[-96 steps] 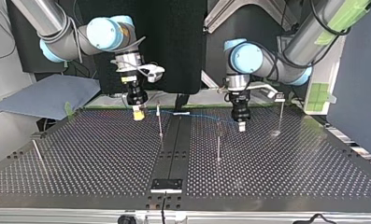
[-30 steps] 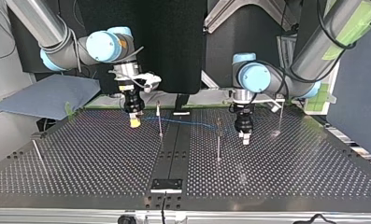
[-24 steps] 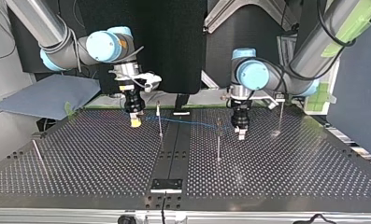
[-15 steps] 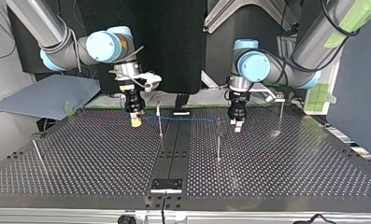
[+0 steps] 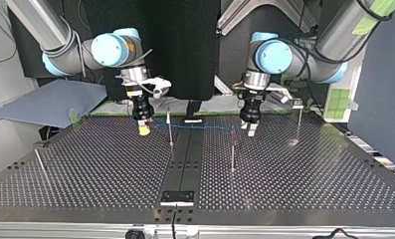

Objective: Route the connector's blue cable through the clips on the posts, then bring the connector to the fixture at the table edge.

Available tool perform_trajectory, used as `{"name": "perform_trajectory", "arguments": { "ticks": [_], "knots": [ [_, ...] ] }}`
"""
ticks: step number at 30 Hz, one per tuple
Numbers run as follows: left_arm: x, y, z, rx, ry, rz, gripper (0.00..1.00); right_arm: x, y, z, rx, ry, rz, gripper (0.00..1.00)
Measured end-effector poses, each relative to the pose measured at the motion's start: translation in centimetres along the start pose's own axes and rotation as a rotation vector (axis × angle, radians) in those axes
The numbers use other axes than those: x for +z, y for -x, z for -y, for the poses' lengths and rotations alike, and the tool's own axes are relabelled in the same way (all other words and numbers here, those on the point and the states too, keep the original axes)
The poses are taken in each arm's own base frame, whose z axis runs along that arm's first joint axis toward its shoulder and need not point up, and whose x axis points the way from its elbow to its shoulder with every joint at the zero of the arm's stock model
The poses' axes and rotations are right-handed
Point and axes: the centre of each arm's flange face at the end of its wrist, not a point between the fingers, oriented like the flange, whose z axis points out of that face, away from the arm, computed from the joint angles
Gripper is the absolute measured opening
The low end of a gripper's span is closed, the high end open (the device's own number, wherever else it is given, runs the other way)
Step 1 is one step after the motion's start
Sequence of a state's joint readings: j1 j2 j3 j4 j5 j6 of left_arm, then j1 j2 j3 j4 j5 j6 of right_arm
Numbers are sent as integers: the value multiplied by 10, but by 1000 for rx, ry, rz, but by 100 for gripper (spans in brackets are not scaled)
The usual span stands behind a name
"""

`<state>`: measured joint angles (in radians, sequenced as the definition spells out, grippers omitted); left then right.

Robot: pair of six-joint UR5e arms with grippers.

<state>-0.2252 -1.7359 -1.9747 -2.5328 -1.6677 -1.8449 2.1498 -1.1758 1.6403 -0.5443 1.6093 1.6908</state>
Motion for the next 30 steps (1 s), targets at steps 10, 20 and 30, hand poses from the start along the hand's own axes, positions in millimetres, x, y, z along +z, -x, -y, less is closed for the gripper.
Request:
{"name": "perform_trajectory", "arguments": {
  "ticks": [10, 20, 30],
  "knots": [
    [-38, 7, 8, -64, -55, -9, 100, 0, 1, 0, 0, -2, 4, 2],
    [-52, 12, 13, -15, -44, -42, 100, -1, 1, 2, 0, -5, 8, 2],
    [-49, 17, 14, 36, -27, -24, 100, -2, 1, 2, 0, -6, 10, 2]
  ]
}}
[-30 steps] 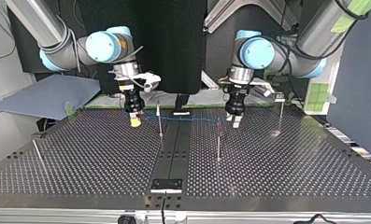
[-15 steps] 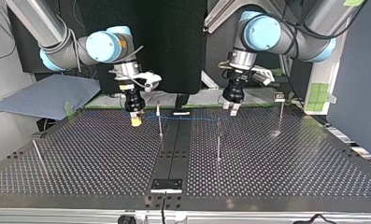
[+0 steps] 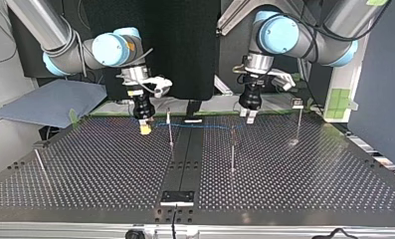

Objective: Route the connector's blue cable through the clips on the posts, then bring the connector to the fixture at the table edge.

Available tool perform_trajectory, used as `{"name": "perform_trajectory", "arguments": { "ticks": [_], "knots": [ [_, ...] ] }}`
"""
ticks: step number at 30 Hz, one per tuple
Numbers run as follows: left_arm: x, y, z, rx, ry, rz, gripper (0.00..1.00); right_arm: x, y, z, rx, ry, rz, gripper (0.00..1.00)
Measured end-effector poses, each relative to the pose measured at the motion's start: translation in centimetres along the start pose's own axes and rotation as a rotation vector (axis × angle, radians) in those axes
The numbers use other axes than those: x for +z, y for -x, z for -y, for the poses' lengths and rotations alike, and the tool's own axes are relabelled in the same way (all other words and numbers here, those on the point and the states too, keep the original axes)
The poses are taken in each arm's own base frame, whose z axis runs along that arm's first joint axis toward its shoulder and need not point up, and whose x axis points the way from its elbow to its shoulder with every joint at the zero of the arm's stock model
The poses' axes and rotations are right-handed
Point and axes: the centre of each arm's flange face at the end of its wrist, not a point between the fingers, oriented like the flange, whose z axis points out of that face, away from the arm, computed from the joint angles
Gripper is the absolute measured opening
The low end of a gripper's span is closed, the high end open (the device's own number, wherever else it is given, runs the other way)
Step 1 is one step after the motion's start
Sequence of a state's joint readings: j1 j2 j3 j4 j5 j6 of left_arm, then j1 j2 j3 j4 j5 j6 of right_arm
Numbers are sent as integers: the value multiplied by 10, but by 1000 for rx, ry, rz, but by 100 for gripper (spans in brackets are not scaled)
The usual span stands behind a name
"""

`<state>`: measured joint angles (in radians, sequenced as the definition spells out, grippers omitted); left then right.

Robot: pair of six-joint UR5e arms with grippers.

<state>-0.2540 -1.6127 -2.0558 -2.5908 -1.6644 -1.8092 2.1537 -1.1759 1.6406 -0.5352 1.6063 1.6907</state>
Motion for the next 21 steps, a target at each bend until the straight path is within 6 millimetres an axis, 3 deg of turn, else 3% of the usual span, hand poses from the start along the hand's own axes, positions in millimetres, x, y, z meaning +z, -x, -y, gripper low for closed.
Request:
{"name": "perform_trajectory", "arguments": {
  "ticks": [21],
  "knots": [
    [-2, -1, 6, 47, 4, -3, 100, 0, 0, -1, 2, 2, 5, 2]
  ]
}}
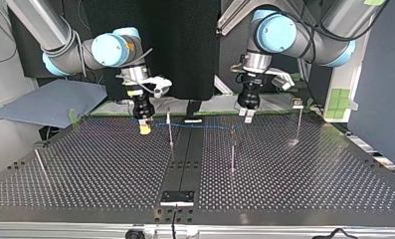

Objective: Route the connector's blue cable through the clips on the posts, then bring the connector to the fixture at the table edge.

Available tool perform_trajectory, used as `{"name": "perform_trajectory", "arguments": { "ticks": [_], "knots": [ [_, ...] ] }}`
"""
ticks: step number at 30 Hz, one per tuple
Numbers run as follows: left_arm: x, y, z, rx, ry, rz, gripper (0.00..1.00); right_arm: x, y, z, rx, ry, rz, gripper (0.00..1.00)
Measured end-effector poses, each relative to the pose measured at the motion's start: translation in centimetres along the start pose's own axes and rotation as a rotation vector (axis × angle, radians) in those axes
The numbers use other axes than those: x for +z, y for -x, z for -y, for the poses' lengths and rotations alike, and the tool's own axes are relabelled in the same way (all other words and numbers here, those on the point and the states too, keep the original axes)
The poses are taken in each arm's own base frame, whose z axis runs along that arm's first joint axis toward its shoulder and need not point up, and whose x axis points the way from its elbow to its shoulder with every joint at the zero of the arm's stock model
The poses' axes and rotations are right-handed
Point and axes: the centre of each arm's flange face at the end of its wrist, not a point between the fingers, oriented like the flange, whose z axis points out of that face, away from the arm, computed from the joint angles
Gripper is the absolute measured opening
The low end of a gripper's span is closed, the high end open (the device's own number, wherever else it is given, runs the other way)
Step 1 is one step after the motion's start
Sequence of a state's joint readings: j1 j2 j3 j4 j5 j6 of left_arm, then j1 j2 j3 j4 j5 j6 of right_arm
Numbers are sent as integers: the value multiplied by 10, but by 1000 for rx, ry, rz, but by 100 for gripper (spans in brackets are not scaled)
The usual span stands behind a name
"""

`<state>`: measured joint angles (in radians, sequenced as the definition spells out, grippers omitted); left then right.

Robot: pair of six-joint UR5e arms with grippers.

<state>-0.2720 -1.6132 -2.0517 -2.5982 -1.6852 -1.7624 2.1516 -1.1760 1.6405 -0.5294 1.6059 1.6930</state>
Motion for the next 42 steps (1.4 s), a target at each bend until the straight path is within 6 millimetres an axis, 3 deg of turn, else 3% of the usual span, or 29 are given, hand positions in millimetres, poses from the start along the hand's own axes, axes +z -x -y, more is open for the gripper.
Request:
{"name": "perform_trajectory", "arguments": {
  "ticks": [10, 19, 38, 42],
  "knots": [
    [0, 0, 4, -54, -20, 3, 100, 0, 0, -2, 0, 3, 2, 2],
    [10, 13, 37, -31, -81, 67, 100, 1, 0, -5, 0, 7, 0, 2],
    [27, -16, 101, 71, -66, -15, 100, 1, 0, -5, 0, 8, 4, 2],
    [28, -13, 117, 74, -67, -5, 100, 1, 0, -5, 0, 8, 6, 2]
  ]
}}
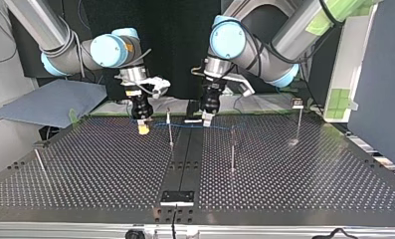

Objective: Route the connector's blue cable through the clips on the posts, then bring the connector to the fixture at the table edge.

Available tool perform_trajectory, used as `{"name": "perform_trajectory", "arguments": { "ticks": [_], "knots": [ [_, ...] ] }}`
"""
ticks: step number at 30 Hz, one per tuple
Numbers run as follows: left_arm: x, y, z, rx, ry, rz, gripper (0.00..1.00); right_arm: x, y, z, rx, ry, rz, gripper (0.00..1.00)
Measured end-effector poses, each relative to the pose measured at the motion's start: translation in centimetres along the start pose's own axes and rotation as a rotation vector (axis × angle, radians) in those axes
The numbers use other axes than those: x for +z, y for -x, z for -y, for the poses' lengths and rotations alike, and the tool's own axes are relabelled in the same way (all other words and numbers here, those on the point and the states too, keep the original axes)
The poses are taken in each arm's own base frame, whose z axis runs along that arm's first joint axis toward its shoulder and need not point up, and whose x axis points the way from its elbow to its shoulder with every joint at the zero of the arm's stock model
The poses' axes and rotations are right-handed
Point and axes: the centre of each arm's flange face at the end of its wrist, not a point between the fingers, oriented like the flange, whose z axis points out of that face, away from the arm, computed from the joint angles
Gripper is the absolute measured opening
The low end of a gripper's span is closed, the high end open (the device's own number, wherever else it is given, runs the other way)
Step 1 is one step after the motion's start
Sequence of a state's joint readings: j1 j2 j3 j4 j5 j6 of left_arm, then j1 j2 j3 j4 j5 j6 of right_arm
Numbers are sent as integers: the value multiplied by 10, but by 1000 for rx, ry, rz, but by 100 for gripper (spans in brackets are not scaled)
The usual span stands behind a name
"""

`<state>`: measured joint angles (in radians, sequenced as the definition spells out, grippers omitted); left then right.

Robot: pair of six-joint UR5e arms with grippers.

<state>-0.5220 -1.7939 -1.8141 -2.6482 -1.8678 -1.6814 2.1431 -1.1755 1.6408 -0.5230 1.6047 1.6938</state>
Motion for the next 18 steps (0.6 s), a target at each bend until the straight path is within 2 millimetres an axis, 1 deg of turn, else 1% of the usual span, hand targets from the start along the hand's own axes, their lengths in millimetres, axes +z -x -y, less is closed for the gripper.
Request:
{"name": "perform_trajectory", "arguments": {
  "ticks": [4, 7, 9, 12, 18],
  "knots": [
    [5, 12, 8, -7, 16, 27, 100, 0, 0, 0, -1, -1, 1, 2],
    [11, 20, 8, -11, 43, 45, 100, 0, 0, 2, -1, -3, 1, 2],
    [15, 21, 6, -8, 61, 44, 100, -1, 0, 2, -1, -4, 1, 2],
    [22, 16, 4, 10, 93, 27, 100, -1, 0, 2, -1, -4, 2, 2],
    [31, -8, -2, 32, 155, -6, 100, 0, 0, 1, -1, -3, 3, 2]
  ]
}}
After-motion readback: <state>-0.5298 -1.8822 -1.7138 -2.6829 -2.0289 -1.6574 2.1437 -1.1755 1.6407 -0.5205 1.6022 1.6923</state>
